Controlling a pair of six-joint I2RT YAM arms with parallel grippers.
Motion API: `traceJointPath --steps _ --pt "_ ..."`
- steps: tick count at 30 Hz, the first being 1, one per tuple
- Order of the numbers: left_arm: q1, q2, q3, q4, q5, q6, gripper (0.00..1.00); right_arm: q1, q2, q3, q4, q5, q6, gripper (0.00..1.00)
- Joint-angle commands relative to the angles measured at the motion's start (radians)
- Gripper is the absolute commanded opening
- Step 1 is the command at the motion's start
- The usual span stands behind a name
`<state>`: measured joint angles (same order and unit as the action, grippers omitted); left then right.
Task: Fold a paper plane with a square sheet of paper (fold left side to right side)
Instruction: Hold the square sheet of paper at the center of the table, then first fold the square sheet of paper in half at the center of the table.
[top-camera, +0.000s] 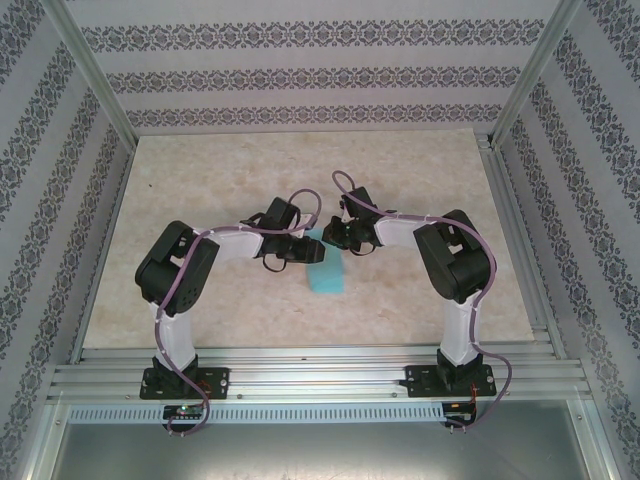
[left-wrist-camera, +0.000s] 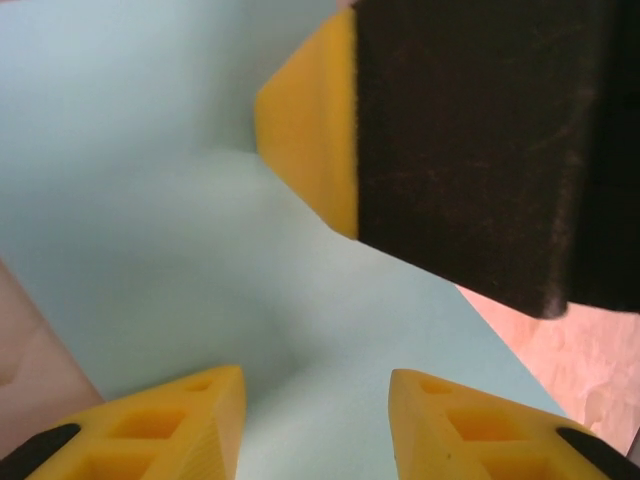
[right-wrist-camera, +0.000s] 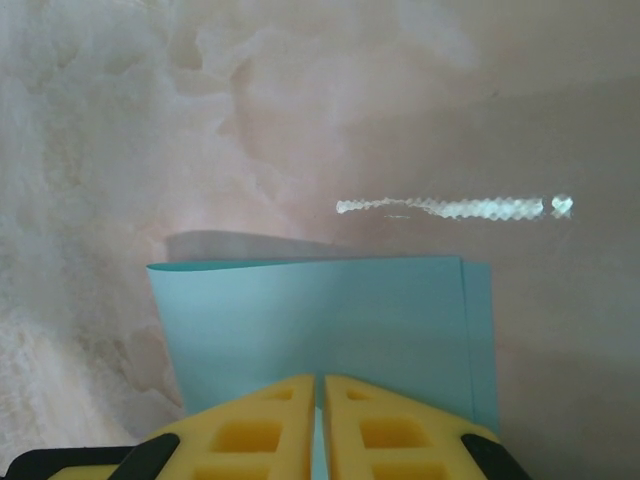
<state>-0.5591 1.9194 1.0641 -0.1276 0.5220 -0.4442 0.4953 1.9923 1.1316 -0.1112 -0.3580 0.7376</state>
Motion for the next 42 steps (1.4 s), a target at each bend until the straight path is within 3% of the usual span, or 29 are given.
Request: traceJointPath --steps 1,14,42 --pt "-0.044 -0.022 -0.049 -0.085 0.011 0.056 0.44 0.0 0.049 0.001 -0.091 0.085 -0.045 0.12" --pt "-0.112 -0.113 -0.121 -0.015 0.044 0.123 0.45 0.012 0.057 0.003 -0.116 0.113 -0.055 0.12" --pt "-0.289 -0.155 -0.224 0.08 0.055 0.082 0.47 0.011 0.054 -0.002 -0.112 0.108 -0.055 0.12"
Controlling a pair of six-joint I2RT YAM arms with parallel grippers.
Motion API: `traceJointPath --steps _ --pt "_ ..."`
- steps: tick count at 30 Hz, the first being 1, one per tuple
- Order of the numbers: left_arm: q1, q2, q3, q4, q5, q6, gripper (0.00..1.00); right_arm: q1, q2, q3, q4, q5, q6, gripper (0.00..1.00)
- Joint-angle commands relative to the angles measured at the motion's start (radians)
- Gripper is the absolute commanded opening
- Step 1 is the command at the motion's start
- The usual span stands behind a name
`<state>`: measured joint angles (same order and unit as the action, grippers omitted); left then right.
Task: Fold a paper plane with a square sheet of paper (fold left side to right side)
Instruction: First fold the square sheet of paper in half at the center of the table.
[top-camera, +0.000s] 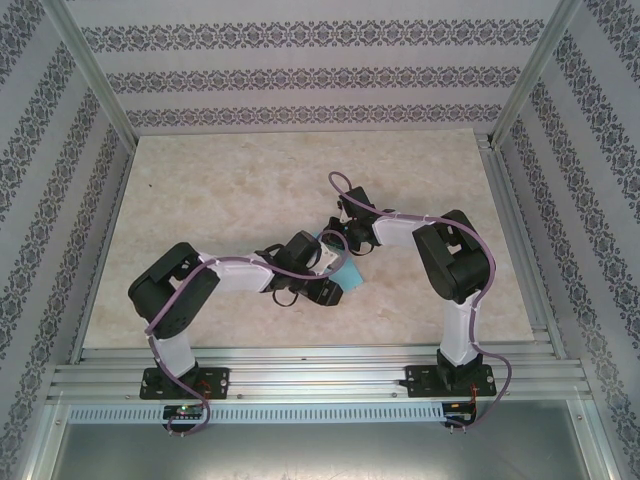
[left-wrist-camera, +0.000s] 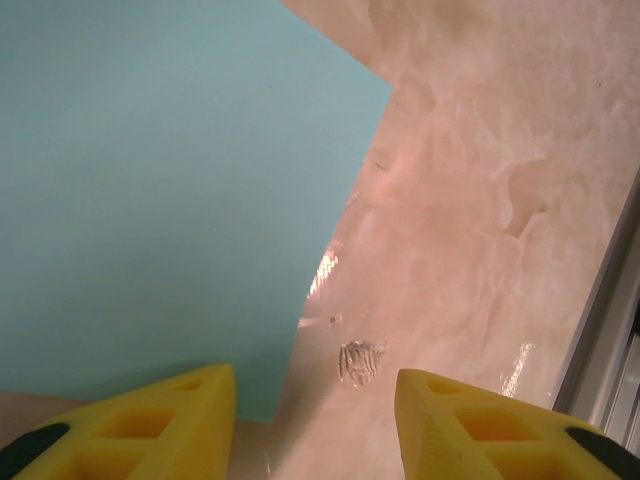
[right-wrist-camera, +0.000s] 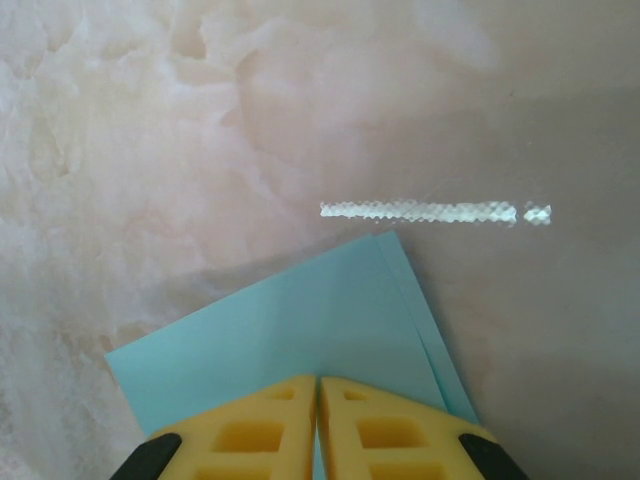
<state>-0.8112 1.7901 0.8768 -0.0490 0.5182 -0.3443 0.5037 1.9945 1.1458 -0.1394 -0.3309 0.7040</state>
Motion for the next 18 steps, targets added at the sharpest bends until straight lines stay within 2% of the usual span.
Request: traceJointPath --steps 1,9,12,18 --pt "-0.037 -0.036 -0.043 0.011 0.066 -0.024 0.47 0.002 0.05 -0.016 -0.084 0.08 -0.021 0.12" --pt "-0.001 -0.19 -0.036 0.02 0.096 -0.042 0.52 0.006 0.036 -0.008 -0.066 0.054 -0.024 0.12" --pt "0.076 -0.258 -0.048 0.0 0.105 -0.056 0.52 0.006 0.005 -0.007 -0.05 0.036 -0.026 0.13" --pt "0.329 -0.326 -0.098 -0.003 0.114 -0.16 0.54 0.003 -0.118 0.026 -0.087 0.019 -0.065 0.2"
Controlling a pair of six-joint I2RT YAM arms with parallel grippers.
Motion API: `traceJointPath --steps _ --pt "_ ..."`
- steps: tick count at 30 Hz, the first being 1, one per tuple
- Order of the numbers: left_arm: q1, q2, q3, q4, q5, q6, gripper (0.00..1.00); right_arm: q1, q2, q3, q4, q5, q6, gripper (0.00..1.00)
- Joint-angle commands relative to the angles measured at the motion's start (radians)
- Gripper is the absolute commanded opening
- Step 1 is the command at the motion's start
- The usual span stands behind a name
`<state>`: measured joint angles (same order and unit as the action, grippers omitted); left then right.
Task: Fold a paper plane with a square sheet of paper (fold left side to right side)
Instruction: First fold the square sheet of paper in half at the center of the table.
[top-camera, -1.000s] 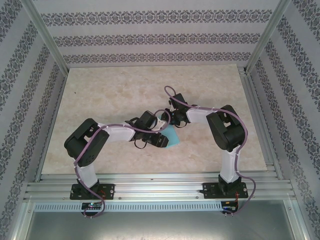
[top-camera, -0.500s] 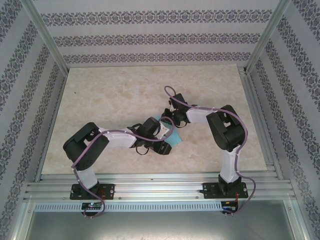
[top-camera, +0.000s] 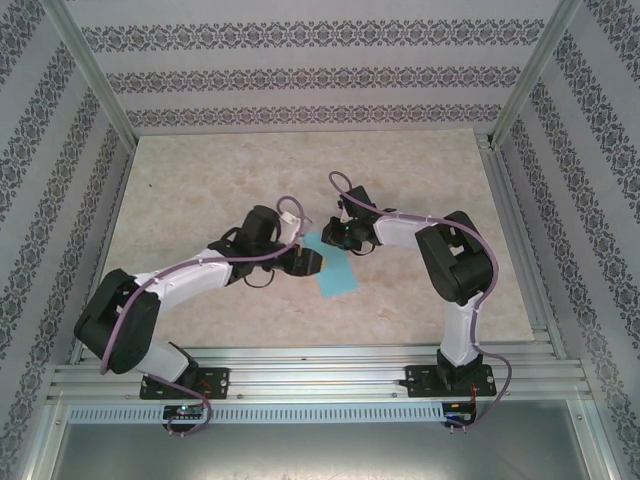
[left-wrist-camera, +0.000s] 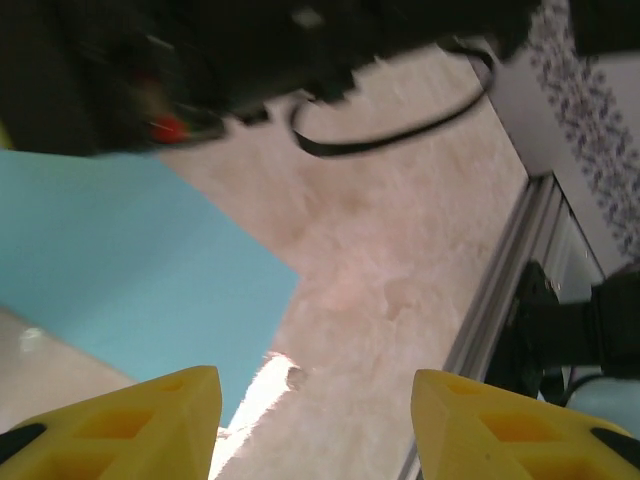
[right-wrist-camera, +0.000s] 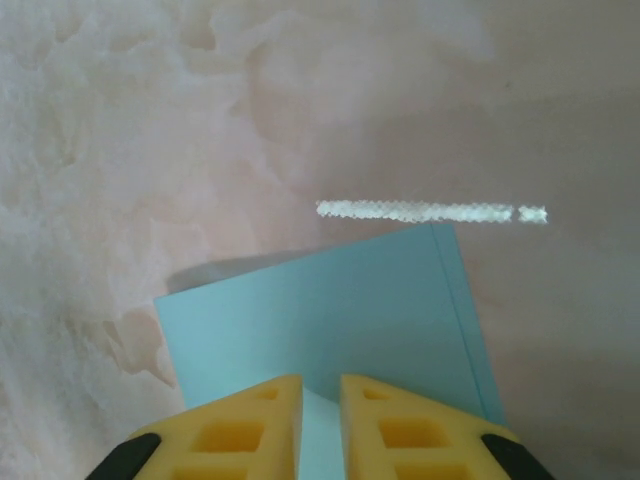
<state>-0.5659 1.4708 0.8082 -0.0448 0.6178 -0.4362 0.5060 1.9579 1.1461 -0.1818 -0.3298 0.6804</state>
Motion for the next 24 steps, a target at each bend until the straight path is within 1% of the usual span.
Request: traceJointPath --steps 1,3,5,8,13,19,24 --pt "0.122 0.002 -0.029 -0.01 0.019 -0.088 0.54 -0.001 -0.108 0.029 -0.063 0.023 -0.051 0.22" --pt "0.175 0.03 -0.017 -0.015 0.035 -0.108 0.54 -0.007 -0.157 0.023 -0.098 0.036 -0.073 0.25" --pt "0.195 0.065 0.007 -0.03 0.029 -0.111 0.53 -0.016 -0.201 -0.002 -0.126 0.05 -0.092 0.29" --pt "0.197 0.129 0.043 -0.024 0.026 -0.119 0.52 -0.027 -0.25 -0.059 -0.159 0.045 -0.128 0.37" --pt "0.197 0.252 0.081 0.057 0.064 -0.203 0.51 -0.038 -0.285 -0.176 -0.16 0.009 -0.149 0.44" --pt "0.196 0.368 0.131 0.13 0.076 -0.254 0.49 -0.041 -0.325 -0.298 -0.129 -0.021 -0.124 0.42" --pt "0.182 0.395 0.156 0.174 0.097 -0.282 0.46 -0.04 -0.371 -0.367 -0.092 -0.041 -0.09 0.34"
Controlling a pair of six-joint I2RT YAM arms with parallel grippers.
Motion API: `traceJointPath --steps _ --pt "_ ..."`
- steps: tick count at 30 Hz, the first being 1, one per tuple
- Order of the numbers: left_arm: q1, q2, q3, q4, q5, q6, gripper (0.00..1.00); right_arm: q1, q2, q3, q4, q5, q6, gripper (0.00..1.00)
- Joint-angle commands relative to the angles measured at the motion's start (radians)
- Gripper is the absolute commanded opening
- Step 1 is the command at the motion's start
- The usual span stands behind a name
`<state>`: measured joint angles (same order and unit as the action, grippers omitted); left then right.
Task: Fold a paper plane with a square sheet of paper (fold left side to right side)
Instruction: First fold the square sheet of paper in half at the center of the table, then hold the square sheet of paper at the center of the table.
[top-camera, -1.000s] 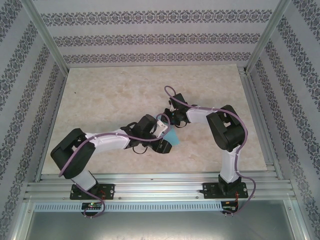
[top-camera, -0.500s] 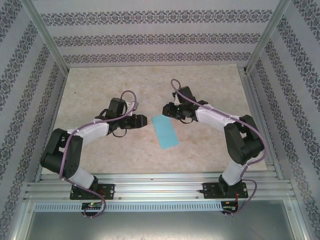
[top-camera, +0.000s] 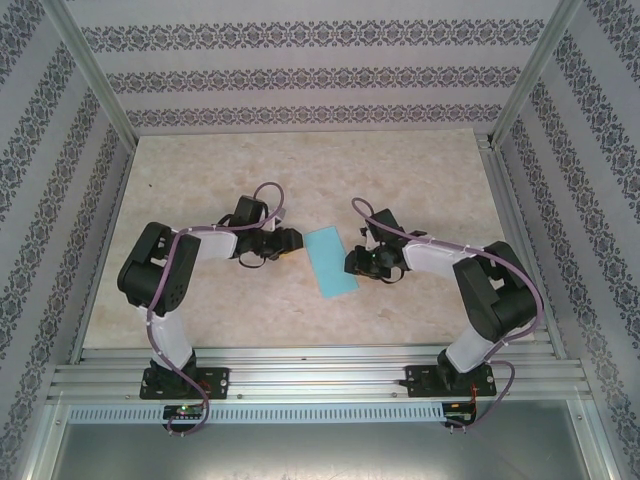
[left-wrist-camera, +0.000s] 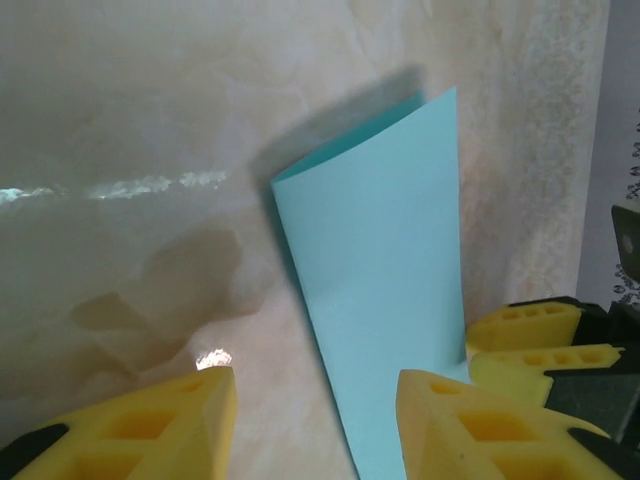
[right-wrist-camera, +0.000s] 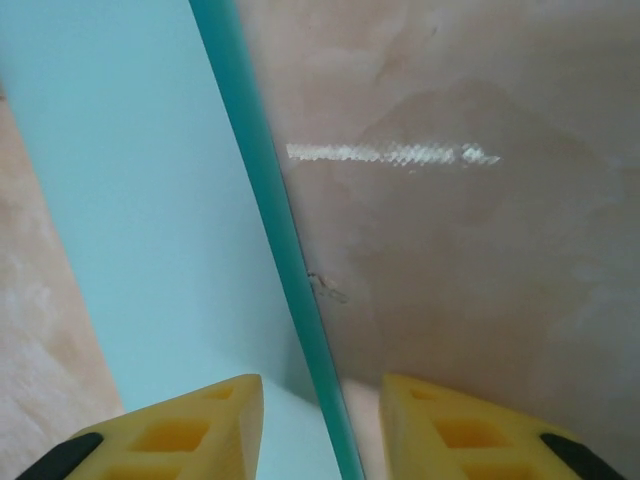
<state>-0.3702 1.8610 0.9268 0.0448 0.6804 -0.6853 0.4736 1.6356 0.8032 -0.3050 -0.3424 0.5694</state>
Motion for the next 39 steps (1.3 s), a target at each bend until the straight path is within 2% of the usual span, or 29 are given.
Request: traceJointPath --steps 1,5,9,16,20,33,39 --pt "-0.02 0.003 0.041 0.084 0.037 -0.029 0.45 -0.006 -0.064 -0.03 0.028 -0.024 0.023 0.33" --pt "-0.053 0.005 0.058 0.08 0.051 -0.019 0.4 0.005 -0.132 -0.033 0.012 -0.028 0.036 0.31" --pt "-0.084 0.025 0.074 0.076 0.05 -0.017 0.38 0.064 -0.154 -0.029 0.019 -0.055 0.065 0.3" --pt "-0.089 0.063 0.09 0.089 0.031 -0.031 0.37 0.217 -0.077 -0.055 0.185 -0.082 0.204 0.25" --pt "-0.088 0.06 0.099 0.061 0.018 -0.019 0.37 0.267 0.003 -0.051 0.252 -0.083 0.243 0.23" --pt "-0.089 0.046 0.089 0.055 0.049 0.0 0.37 0.284 0.119 -0.027 0.115 0.01 0.193 0.22" --pt "-0.101 0.036 0.068 0.072 0.07 0.004 0.37 0.286 0.129 -0.05 0.119 0.02 0.216 0.2"
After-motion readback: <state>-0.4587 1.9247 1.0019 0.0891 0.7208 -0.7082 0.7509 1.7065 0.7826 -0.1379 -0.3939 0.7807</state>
